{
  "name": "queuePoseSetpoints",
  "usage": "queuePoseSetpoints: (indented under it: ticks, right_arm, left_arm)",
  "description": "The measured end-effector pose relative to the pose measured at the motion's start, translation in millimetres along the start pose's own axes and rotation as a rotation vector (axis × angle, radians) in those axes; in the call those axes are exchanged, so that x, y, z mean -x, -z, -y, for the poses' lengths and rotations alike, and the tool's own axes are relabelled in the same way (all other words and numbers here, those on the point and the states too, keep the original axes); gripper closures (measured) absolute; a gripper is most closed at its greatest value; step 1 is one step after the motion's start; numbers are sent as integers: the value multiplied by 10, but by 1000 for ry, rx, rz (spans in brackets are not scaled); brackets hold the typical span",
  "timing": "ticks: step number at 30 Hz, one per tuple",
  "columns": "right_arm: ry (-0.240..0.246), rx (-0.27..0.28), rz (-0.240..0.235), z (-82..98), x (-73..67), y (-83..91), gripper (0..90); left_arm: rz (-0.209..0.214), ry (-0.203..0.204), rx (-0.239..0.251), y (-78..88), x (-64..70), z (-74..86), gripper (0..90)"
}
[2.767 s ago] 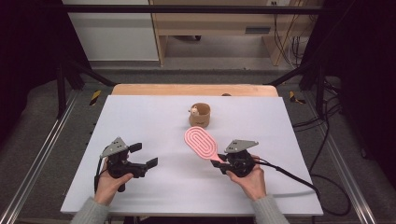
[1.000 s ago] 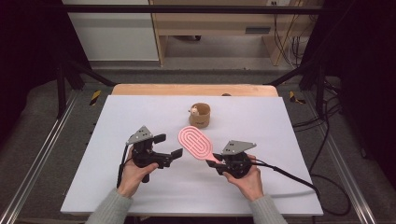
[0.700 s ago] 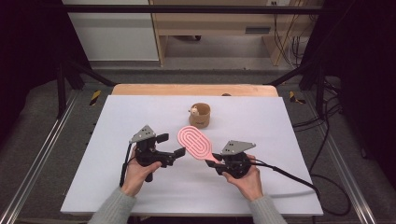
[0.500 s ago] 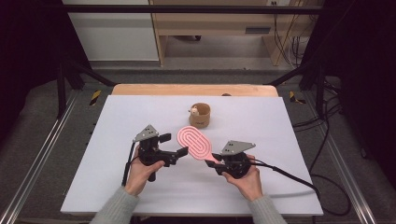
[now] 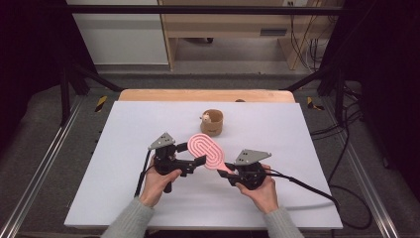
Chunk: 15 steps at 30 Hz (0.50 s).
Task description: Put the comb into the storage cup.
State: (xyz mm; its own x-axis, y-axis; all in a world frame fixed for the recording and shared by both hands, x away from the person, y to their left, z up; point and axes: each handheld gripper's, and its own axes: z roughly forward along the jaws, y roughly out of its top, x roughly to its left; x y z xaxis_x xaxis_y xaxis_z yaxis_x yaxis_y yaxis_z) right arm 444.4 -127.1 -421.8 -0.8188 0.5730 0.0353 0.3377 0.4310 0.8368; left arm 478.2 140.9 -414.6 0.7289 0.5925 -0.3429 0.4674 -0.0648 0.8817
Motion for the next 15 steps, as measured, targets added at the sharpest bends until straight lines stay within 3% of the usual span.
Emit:
queuePoseSetpoints:
  ticks: [15]
  right_arm:
    - [13,29,8,-11,-25,7,693]
  left_arm:
    - [34,37,17,-66,37,12,210]
